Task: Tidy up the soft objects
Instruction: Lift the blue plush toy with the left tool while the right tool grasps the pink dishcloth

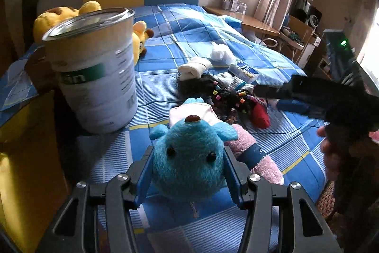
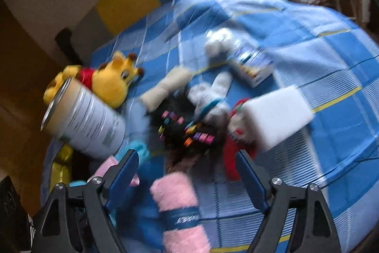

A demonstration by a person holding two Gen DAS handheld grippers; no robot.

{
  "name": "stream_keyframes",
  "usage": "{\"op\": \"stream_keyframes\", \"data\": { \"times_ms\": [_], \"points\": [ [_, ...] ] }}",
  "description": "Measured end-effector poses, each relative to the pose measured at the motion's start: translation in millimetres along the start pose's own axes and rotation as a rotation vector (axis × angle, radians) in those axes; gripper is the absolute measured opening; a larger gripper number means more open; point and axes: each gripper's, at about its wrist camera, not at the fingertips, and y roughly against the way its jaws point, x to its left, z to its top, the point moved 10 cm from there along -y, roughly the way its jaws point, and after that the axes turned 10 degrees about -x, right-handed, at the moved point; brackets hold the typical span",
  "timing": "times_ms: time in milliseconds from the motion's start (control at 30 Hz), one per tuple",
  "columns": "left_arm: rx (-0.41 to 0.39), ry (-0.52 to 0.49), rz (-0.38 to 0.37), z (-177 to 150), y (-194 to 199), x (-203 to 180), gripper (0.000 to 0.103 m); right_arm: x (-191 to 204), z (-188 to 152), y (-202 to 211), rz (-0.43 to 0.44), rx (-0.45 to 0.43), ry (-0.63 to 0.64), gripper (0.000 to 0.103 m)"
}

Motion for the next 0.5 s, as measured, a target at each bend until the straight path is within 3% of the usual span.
{"op": "stream_keyframes", "data": {
  "times_ms": [300, 500],
  "points": [
    [-0.043, 0.058, 0.027, 0, 35, 22, 0.056, 25, -48, -26, 0.034, 0.221, 0.119, 0.082],
    [-0.089, 0.128, 0.068, -1, 69, 54, 0.056, 30, -74, -37, -0.016, 0.315, 0.209, 0.080]
  ]
}}
